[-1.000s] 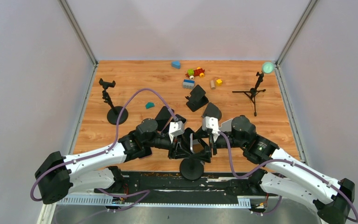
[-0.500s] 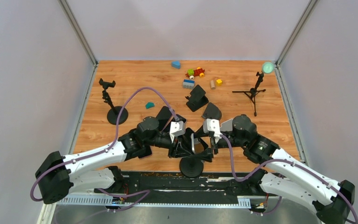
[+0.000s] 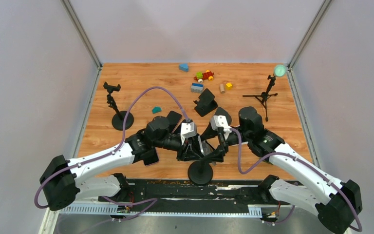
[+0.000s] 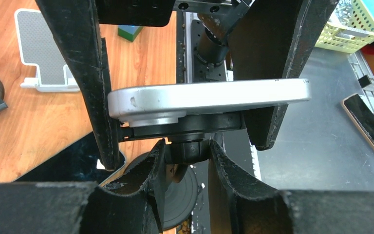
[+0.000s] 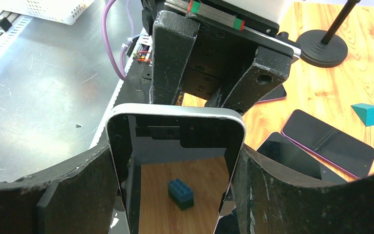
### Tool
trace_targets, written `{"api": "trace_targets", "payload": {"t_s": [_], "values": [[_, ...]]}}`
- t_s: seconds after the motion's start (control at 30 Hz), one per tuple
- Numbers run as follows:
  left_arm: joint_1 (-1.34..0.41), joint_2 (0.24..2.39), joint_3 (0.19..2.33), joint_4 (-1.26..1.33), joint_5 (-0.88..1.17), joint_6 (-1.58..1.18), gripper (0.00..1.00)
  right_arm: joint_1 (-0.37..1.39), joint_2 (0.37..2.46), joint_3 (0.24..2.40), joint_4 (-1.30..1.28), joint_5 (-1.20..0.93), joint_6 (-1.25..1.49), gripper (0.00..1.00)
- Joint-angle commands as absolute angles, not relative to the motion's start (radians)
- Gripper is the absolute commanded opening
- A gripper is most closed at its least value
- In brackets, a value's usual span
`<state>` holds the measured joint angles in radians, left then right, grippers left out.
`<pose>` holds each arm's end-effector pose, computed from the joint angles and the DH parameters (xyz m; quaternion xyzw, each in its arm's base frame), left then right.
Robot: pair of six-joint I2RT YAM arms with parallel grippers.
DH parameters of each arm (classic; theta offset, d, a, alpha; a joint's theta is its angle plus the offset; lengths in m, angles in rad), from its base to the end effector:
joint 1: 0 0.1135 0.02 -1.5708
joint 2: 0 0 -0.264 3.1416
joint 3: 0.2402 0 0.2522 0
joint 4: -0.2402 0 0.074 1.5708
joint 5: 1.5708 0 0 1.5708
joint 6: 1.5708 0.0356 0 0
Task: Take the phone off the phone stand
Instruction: Adjust the phone stand with the phone.
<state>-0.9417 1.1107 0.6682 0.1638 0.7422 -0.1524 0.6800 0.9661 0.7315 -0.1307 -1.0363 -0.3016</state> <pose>0.1254 -0.2132 0.2718 0.4876 0.6030 -0.5391 0.3286 0.1426 0.1547 0.2992 -0.5849 0.4988 0.4933 0.4070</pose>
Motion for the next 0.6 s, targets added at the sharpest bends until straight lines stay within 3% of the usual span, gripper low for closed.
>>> {"api": "trace_targets", "payload": {"t_s": [0.0,0.27,0.57], "values": [[-0.994,1.115,0.741,0.192,0.927,-0.108,0.0,0.649,1.015,0.755,-0.12,-0.928,-0.426,0.0],[-1.025,1.14,0.765,0.22,0.925,-0.117,0.0,0.649,1.034,0.724,-0.073,-0.778,-0.412,0.0],[-1.069,1.138,0.768,0.227,0.922,-0.125,0.0,0.63,1.082,0.731,-0.032,-0.766,-0.411,0.0]]}}
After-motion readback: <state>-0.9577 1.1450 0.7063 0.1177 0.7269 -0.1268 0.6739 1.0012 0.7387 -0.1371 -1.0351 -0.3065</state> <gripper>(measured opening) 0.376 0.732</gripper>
